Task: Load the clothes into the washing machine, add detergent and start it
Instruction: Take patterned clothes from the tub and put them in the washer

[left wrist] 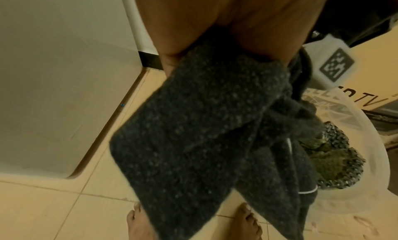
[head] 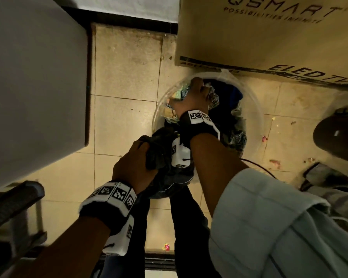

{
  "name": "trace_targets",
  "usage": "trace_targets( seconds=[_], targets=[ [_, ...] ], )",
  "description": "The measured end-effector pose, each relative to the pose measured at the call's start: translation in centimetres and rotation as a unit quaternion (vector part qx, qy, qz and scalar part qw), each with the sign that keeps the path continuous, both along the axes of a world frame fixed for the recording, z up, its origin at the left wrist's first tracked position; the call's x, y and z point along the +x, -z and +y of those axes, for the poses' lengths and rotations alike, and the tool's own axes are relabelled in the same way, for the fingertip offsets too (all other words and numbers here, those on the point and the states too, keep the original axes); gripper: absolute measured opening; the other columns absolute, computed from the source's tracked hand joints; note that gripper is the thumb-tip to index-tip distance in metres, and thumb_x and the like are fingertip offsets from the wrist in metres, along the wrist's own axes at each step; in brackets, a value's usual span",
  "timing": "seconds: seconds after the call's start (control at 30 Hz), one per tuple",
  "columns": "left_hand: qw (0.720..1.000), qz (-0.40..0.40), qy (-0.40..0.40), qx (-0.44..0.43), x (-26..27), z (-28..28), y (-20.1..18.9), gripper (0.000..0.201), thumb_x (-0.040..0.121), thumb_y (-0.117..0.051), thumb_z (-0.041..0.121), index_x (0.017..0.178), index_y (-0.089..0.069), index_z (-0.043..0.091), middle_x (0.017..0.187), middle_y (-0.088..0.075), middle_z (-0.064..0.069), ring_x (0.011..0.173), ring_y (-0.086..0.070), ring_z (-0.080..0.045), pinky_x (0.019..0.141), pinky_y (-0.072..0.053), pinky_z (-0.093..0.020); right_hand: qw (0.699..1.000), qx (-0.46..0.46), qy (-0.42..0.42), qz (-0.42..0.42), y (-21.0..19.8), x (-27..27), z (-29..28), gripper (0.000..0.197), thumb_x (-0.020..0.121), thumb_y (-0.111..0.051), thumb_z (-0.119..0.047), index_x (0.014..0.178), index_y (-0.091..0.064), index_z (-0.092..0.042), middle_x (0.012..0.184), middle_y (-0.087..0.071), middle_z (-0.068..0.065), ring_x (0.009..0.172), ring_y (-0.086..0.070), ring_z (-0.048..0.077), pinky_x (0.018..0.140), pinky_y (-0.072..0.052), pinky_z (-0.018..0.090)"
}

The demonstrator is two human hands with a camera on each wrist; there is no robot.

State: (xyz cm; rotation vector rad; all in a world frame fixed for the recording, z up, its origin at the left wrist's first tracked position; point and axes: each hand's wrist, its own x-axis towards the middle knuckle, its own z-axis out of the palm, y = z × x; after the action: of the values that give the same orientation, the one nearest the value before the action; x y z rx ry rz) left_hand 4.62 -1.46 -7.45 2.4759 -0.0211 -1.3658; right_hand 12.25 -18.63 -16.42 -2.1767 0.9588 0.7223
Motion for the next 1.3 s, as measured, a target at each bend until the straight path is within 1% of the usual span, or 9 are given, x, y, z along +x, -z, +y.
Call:
trace_targets(
  seconds=[0.23,0.4,0.57,0.7,0.87,0.97,1.07,1.17,1.3],
  targets=[
    [0.999,0.01,-0.049,-0.019,-0.2,0.8,0.9,0.044,0.087,-0.06,0.034,0.128,-0.049,0.023,0.128,-0.049,-0.004,0.111,-0.055,-0.032,0.089,-0.04,-0.036,0.995,-0.03,-0.094,0.023,0.6,0.4,-0.9,0.052,0.097,-0.042,-0.02,0.146,-0.03,-0.006,0.152,-0.032,0.014,0.138,-0.033,0.031,0.111,-0.03,0.039],
    [0.997,-0.001,-0.073,-0.032,-0.1,1.1,0.8,0.037,0.085,-0.062,0.031,0.12,-0.053,0.022,0.121,-0.055,-0.005,0.106,-0.058,-0.032,0.087,-0.045,-0.038,0.989,0.032,0.135,-0.058,-3.6,-1.5,-4.5,0.032,0.088,-0.052,-0.01,0.12,-0.05,-0.007,0.105,-0.055,0.009,0.093,-0.055,0.028,0.071,-0.042,0.03],
    [0.995,-0.006,-0.088,-0.04,0.2,1.8,-0.2,0.038,0.083,-0.065,0.028,0.118,-0.054,0.017,0.116,-0.057,-0.008,0.103,-0.059,-0.032,0.082,-0.043,-0.034,0.94,0.059,0.285,-0.176,-10.9,-7.5,-8.6,0.026,0.072,-0.051,-0.006,0.093,-0.065,-0.011,0.088,-0.068,0.011,0.078,-0.061,0.024,0.065,-0.051,0.032],
    [0.992,0.01,-0.115,-0.06,-0.1,2.7,-2.0,0.037,0.08,-0.07,0.019,0.115,-0.059,0.01,0.113,-0.062,-0.011,0.105,-0.059,-0.032,0.082,-0.039,-0.028,0.914,0.123,0.297,-0.246,-17.8,-11.8,-8.6,0.037,0.076,-0.041,0.003,0.065,-0.063,-0.024,0.045,-0.054,-0.009,0.035,-0.047,0.015,0.035,-0.04,0.019],
    [0.976,0.032,-0.148,-0.153,-1.1,4.3,-5.4,0.031,0.077,-0.073,0.018,0.108,-0.067,0.018,0.111,-0.069,-0.005,0.104,-0.064,-0.024,0.094,-0.048,-0.035,0.913,0.184,0.289,-0.22,-20.4,-14.8,-5.4,0.035,0.061,-0.043,-0.003,0.059,-0.068,-0.027,0.05,-0.055,0.0,0.053,-0.049,0.025,0.052,-0.039,0.031],
    [0.879,0.149,-0.342,-0.297,-2.0,3.8,-8.0,0.026,0.078,-0.068,0.002,0.097,-0.073,0.02,0.099,-0.074,0.001,0.093,-0.07,-0.015,0.086,-0.055,-0.032,0.926,0.268,0.231,-0.129,-19.9,-15.8,0.7,0.027,0.054,-0.044,-0.005,0.056,-0.066,-0.021,0.048,-0.057,-0.004,0.05,-0.053,0.015,0.053,-0.04,0.023],
    [0.754,0.262,-0.467,-0.38,-2.9,3.5,-8.8,0.057,0.079,-0.07,0.049,0.12,-0.064,0.011,0.121,-0.067,-0.011,0.114,-0.063,-0.024,0.1,-0.049,-0.038,0.937,0.317,0.11,-0.097,-19.2,-16.9,6.7,0.017,0.06,-0.052,-0.011,0.058,-0.06,-0.026,0.056,-0.061,-0.008,0.055,-0.057,0.002,0.057,-0.043,0.02],
    [0.83,0.182,-0.361,-0.383,-3.0,4.0,-7.7,0.066,0.06,-0.08,0.054,0.116,-0.063,0.022,0.119,-0.068,0.003,0.113,-0.063,-0.013,0.098,-0.049,-0.028,0.944,0.306,0.057,-0.107,-18.4,-19.0,9.5,0.013,0.068,-0.057,-0.02,0.073,-0.068,-0.022,0.085,-0.071,-0.001,0.084,-0.066,0.01,0.078,-0.053,0.031],
    [0.91,0.136,-0.263,-0.291,-2.3,5.1,-5.3,0.059,0.053,-0.093,0.033,0.096,-0.065,0.003,0.084,-0.062,0.0,0.087,-0.062,-0.014,0.07,-0.049,-0.024,0.935,0.301,-0.059,-0.18,-19.5,-19.7,12.2,0.03,0.078,-0.054,-0.015,0.101,-0.073,-0.011,0.112,-0.069,0.003,0.108,-0.062,0.018,0.093,-0.05,0.036]
  ],
)
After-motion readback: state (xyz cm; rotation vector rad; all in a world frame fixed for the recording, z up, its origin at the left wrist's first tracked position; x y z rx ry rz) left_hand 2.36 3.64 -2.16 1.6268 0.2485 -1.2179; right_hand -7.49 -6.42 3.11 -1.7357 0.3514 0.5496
